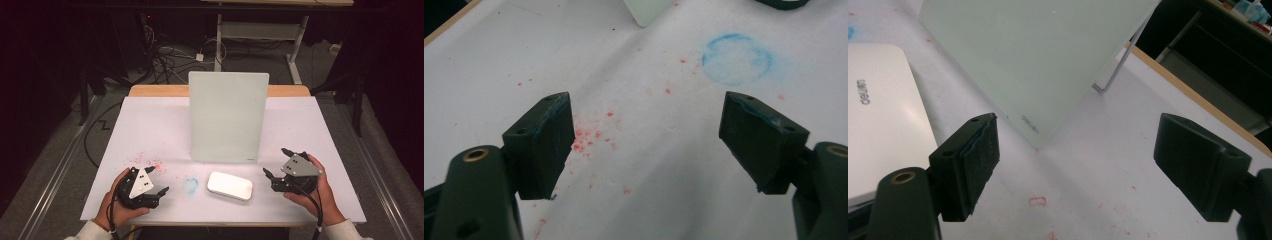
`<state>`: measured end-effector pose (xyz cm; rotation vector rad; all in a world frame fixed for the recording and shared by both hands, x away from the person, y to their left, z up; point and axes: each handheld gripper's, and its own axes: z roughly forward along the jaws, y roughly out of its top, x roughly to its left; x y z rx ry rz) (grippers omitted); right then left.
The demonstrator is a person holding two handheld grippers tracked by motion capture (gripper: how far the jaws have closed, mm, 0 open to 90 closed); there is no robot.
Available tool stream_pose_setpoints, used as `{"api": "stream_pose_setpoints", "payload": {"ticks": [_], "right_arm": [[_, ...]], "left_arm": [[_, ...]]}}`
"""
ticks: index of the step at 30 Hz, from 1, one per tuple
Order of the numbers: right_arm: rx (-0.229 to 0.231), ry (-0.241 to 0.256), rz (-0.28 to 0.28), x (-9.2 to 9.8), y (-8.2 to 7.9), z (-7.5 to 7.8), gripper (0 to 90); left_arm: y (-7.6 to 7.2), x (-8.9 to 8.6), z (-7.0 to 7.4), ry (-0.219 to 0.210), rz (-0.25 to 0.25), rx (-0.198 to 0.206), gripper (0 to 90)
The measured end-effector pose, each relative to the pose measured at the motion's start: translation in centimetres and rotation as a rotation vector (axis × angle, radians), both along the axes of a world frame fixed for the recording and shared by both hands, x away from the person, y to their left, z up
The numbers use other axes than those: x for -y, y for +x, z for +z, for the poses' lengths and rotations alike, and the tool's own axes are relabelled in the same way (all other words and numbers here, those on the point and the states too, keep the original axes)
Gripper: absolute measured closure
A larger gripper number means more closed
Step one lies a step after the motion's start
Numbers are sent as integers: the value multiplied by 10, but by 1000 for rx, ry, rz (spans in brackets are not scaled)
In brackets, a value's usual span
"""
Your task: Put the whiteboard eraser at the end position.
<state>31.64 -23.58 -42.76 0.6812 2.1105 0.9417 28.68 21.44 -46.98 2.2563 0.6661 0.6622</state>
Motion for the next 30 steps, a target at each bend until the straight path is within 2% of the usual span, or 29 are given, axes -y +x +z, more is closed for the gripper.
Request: {"api": "stream_pose_setpoints", "payload": {"ticks": [14, 20, 22, 26, 30], "right_arm": [[-16, 43, -59, 27, -6, -16, 172], [6, 59, -85, 40, -11, -28, 171], [-5, 78, -87, 44, -12, -31, 171], [-29, 84, -94, 48, -13, -37, 170], [-31, 79, -92, 47, -13, -38, 185]], "left_arm": [[3, 2, -1, -4, -3, -9, 214], [4, 2, 0, -6, 2, -6, 214], [4, 2, 0, -5, 5, -4, 214], [3, 2, 0, 0, 6, -3, 214], [2, 3, 1, 1, 4, 0, 214]]}}
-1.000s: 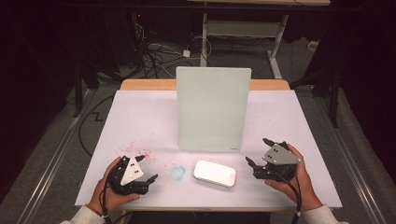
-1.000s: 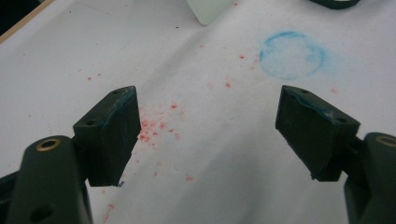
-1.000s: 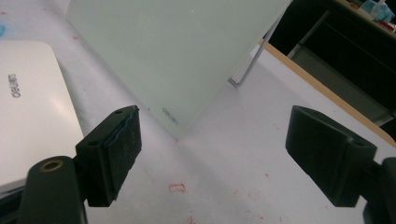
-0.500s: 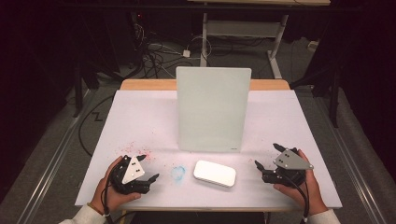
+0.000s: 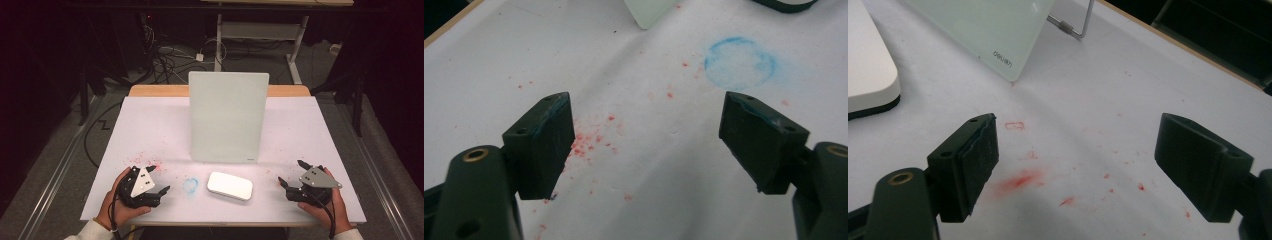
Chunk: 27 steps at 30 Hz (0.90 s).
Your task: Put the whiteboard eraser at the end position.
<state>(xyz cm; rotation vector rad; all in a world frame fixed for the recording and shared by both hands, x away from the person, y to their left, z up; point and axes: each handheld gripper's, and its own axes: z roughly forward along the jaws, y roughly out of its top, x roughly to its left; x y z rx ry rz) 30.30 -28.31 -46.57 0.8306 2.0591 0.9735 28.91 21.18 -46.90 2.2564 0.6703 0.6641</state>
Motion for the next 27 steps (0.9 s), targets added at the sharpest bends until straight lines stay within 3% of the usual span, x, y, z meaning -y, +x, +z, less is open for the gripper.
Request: {"api": "stream_pose_setpoints", "payload": {"ticks": [12, 27], "right_arm": [[49, 0, -17, -1, -5, 6, 169], [49, 2, -8, -3, -3, 6, 170]], "left_arm": [[-2, -1, -1, -4, -10, 1, 214], [-1, 0, -3, 3, -3, -9, 214]]}}
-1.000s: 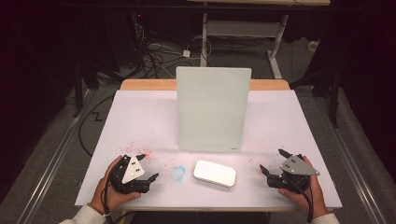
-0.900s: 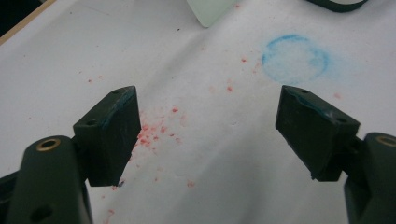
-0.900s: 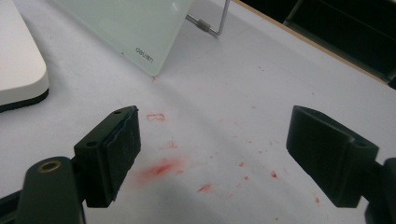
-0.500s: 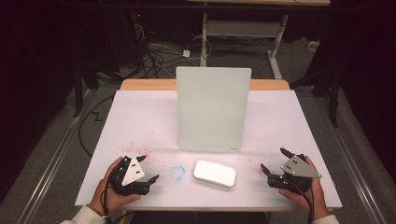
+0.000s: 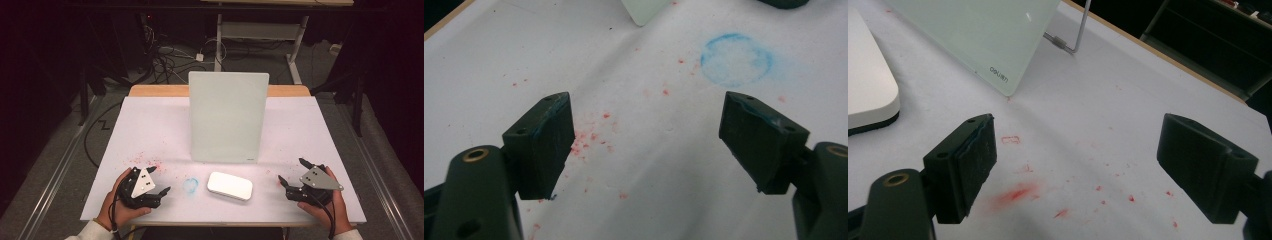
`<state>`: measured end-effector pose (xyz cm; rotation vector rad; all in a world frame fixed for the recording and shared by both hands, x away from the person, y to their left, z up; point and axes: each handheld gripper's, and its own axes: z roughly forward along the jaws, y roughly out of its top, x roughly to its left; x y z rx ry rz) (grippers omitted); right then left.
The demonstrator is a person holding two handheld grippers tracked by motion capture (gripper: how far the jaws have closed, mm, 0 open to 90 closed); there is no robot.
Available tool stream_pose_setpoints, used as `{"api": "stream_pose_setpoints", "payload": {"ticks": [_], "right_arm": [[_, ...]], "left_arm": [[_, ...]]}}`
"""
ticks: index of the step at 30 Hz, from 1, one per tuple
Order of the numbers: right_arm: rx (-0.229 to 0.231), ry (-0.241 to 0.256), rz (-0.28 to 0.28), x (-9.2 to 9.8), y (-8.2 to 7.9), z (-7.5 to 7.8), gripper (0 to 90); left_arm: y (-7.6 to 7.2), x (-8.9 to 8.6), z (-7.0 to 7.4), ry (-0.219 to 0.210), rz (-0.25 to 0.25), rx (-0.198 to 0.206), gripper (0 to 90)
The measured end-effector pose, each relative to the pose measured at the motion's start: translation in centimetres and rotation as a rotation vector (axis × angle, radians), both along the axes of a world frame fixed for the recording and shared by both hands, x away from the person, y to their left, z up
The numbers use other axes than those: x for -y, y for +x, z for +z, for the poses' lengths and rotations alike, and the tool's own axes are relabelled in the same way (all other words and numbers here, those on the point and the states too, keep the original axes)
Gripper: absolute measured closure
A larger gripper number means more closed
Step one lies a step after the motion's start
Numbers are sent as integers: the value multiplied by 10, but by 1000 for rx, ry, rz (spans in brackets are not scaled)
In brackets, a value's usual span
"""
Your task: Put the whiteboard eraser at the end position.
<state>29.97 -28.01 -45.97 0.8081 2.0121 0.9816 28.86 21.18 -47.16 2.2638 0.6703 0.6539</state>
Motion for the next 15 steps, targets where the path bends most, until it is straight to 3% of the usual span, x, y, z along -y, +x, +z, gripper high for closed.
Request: {"api": "stream_pose_setpoints", "payload": {"ticks": [15], "right_arm": [[3, -10, -7, 2, 0, -1, 169]], "left_arm": [[4, 3, 0, 3, 3, 0, 214]]}}
